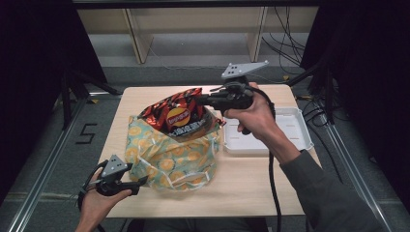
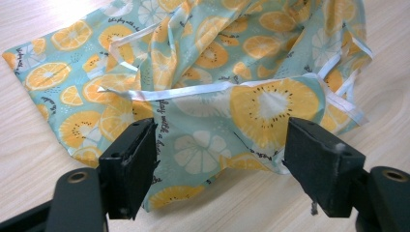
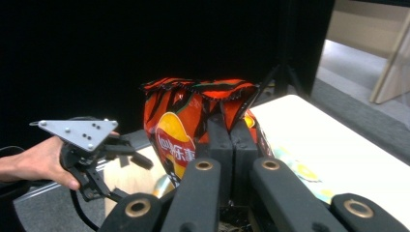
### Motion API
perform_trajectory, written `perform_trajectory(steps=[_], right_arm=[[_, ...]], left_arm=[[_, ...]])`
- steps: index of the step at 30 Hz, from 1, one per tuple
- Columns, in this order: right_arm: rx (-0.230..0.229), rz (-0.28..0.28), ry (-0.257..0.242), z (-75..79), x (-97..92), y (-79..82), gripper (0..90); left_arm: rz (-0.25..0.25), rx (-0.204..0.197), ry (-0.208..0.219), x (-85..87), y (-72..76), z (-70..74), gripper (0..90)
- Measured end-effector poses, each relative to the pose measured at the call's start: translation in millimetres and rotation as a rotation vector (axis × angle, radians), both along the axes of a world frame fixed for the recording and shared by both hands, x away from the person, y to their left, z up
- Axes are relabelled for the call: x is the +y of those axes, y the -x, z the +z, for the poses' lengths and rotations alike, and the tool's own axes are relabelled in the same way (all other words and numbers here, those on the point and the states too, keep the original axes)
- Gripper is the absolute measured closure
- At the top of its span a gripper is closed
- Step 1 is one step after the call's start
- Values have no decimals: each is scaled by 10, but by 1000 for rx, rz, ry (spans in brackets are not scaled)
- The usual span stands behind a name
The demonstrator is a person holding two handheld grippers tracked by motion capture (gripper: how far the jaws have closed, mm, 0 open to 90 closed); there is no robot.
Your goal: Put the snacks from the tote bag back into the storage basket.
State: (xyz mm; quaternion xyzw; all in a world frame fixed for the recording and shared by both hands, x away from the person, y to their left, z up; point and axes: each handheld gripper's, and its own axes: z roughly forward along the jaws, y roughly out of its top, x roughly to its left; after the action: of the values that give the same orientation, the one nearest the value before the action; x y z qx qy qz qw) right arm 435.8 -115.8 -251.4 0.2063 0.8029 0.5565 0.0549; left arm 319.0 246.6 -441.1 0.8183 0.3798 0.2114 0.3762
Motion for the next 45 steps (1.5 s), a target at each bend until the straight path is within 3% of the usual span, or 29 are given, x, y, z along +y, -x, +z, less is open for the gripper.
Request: perform_trajectory(steps=[2, 4, 6, 7, 10, 15, 18, 19, 21, 22, 26, 29, 35, 36, 40, 41, 42, 44, 45], right_arm=[[-19, -17, 2, 40, -112, -38, 900], [-32, -40, -1, 80, -225, -62, 900], [-26, -75, 3, 122, -345, -67, 900], [-25, -82, 7, 140, -408, -81, 900], [-30, -124, 8, 181, -588, -97, 900], [-42, -184, 19, 180, -852, -126, 900], [-19, -218, 23, 144, -977, -135, 900], [-33, -224, 26, 124, -1016, -156, 900], [-11, -244, 22, 99, -1079, -154, 900], [-28, -248, 32, 86, -1118, -171, 900], [7, -280, 29, 40, -1211, -182, 900], [-25, -287, 35, 3, -1268, -219, 900], [22, -311, 32, -59, -1311, -230, 900], [3, -308, 38, -72, -1323, -245, 900], [17, -323, 38, -117, -1349, -251, 900], [10, -316, 38, -129, -1363, -264, 900], [18, -326, 38, -137, -1372, -255, 900], [36, -331, 39, -154, -1390, -253, 900], [26, -334, 38, -174, -1398, -260, 900]], left_arm=[[-30, -14, -47, 28, -22, 17, 272], [-17, -15, -23, 11, -19, 8, 272], [-19, -8, -39, 15, -19, 14, 272], [-17, -12, -13, 5, -21, -1, 272], [-4, -5, 4, -10, -13, -12, 272], [-11, -5, -11, -1, -19, -5, 272], [-10, -8, -8, -4, -22, -10, 271], [-28, -10, -32, 12, -33, 0, 271], [-31, -10, -56, 20, -36, 9, 271], [-28, -11, -42, 12, -33, 0, 271], [-22, -2, -34, 4, -29, -3, 271], [-18, -1, -36, 5, -28, -3, 271], [-28, -7, -37, 10, -36, -4, 271], [-28, -5, -39, 10, -34, -2, 271], [-28, -4, -22, 3, -37, -14, 271], [-27, -3, -36, 7, -34, -6, 271], [-12, 3, -5, -9, -28, -20, 271], [-17, 3, -24, -3, -32, -14, 271], [-10, -1, -6, -16, -32, -23, 271]])
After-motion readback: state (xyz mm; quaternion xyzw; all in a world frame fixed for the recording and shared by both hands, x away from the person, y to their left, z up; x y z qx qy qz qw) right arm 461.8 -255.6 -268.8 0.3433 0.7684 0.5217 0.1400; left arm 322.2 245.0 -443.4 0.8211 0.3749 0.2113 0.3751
